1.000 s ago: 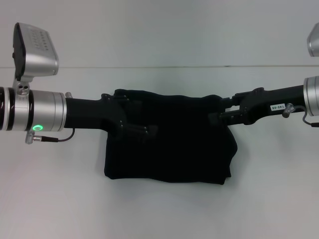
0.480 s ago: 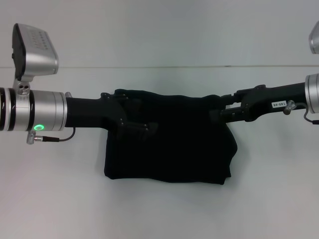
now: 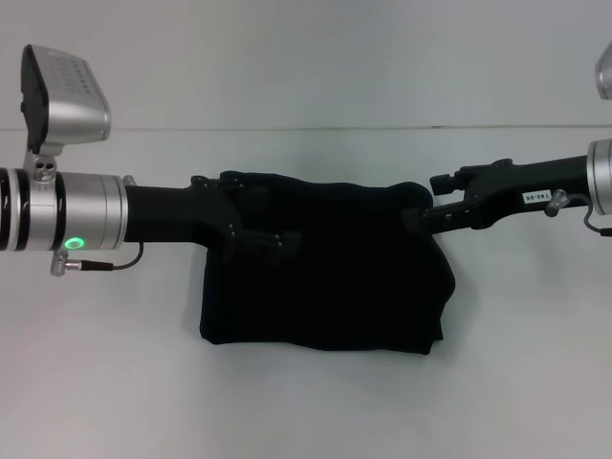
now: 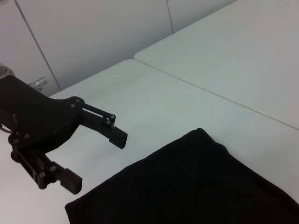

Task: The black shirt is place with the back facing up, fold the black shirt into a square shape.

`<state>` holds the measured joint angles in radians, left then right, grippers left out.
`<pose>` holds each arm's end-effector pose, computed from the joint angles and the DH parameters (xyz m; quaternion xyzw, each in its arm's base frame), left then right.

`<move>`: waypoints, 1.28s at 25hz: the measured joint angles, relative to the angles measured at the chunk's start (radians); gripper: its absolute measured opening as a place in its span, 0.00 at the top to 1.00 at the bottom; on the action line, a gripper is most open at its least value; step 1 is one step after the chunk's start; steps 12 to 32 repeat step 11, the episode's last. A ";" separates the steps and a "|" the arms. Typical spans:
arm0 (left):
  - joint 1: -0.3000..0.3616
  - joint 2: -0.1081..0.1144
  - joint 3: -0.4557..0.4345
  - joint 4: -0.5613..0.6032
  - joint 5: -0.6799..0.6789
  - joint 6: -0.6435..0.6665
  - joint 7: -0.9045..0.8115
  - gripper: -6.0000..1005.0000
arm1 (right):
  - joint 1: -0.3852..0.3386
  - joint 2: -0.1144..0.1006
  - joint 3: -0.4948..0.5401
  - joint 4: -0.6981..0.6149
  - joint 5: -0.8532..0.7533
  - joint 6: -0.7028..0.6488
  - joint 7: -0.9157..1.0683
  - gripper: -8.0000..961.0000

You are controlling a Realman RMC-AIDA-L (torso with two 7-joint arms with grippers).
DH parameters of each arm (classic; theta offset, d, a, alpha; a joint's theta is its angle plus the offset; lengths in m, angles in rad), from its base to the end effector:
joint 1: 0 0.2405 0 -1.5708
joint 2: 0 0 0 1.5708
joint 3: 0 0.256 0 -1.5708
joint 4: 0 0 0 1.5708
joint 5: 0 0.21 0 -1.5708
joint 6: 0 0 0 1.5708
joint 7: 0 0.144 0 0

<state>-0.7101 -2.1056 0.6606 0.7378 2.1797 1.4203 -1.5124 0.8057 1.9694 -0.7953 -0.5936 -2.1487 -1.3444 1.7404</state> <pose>-0.2177 0.3860 -0.0020 -0.9548 -0.1885 -0.1669 0.1581 0.2135 0.4154 0.0156 -0.9452 0.2664 0.1233 0.1431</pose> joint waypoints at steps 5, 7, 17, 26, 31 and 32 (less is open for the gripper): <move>0.001 0.000 -0.001 -0.003 0.002 -0.023 0.000 0.11 | 0.001 0.000 -0.005 0.000 -0.003 0.002 0.001 0.06; 0.001 -0.001 -0.001 -0.007 0.005 -0.032 0.000 0.11 | 0.003 0.000 -0.006 0.000 -0.004 0.002 0.001 0.04; 0.002 -0.001 0.002 -0.015 0.009 -0.051 0.000 0.11 | 0.004 0.002 -0.015 0.000 -0.005 0.004 0.000 0.04; 0.002 -0.001 0.002 -0.015 0.009 -0.051 0.000 0.11 | 0.004 0.002 -0.015 0.000 -0.005 0.004 0.000 0.04; 0.002 -0.001 0.002 -0.015 0.009 -0.051 0.000 0.11 | 0.004 0.002 -0.015 0.000 -0.005 0.004 0.000 0.04; 0.002 -0.001 0.002 -0.015 0.009 -0.051 0.000 0.11 | 0.004 0.002 -0.015 0.000 -0.005 0.004 0.000 0.04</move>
